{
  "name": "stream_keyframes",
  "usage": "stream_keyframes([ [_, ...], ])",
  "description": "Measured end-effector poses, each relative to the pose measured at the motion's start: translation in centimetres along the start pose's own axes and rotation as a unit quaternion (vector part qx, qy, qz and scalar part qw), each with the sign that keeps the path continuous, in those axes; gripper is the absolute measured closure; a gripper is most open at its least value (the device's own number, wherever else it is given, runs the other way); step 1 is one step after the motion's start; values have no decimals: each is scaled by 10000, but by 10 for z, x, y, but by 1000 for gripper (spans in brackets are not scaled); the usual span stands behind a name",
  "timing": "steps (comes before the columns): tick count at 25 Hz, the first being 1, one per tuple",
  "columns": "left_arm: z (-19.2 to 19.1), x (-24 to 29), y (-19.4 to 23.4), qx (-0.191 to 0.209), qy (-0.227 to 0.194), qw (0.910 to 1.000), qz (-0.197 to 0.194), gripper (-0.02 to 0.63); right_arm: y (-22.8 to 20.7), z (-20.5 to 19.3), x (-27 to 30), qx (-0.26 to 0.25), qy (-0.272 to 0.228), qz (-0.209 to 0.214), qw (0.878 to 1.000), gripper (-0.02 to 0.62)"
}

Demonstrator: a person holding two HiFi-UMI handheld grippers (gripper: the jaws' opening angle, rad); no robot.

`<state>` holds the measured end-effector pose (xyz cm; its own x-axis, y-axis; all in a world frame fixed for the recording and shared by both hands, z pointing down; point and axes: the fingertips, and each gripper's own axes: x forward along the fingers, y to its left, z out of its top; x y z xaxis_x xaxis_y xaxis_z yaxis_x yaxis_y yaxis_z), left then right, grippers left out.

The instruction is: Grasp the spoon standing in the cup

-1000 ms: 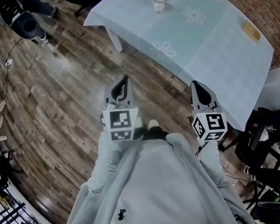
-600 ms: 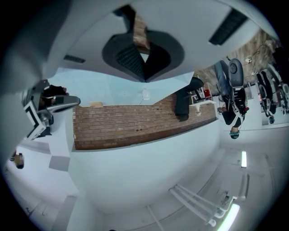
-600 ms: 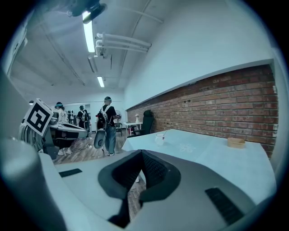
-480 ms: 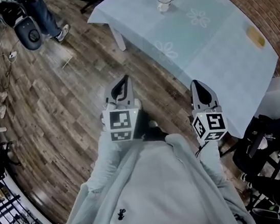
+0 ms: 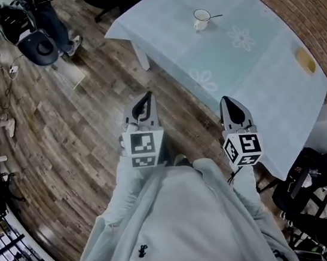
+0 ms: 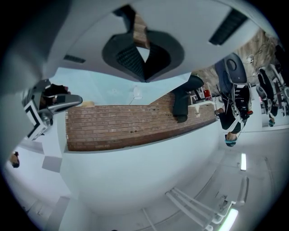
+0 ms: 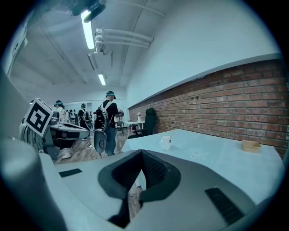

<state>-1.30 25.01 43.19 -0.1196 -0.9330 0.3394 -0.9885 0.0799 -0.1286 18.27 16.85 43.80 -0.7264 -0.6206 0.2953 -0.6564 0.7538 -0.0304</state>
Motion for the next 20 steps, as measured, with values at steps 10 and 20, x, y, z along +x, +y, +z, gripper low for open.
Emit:
stream_keyframes([
  [10, 33, 94, 108, 37, -66, 9999, -124, 589, -3, 48, 127, 104, 11, -265, 9996, 581],
  [20, 41, 144, 177, 45, -71, 9991, -417, 589, 2, 68, 184, 154, 163, -787, 9966, 580],
])
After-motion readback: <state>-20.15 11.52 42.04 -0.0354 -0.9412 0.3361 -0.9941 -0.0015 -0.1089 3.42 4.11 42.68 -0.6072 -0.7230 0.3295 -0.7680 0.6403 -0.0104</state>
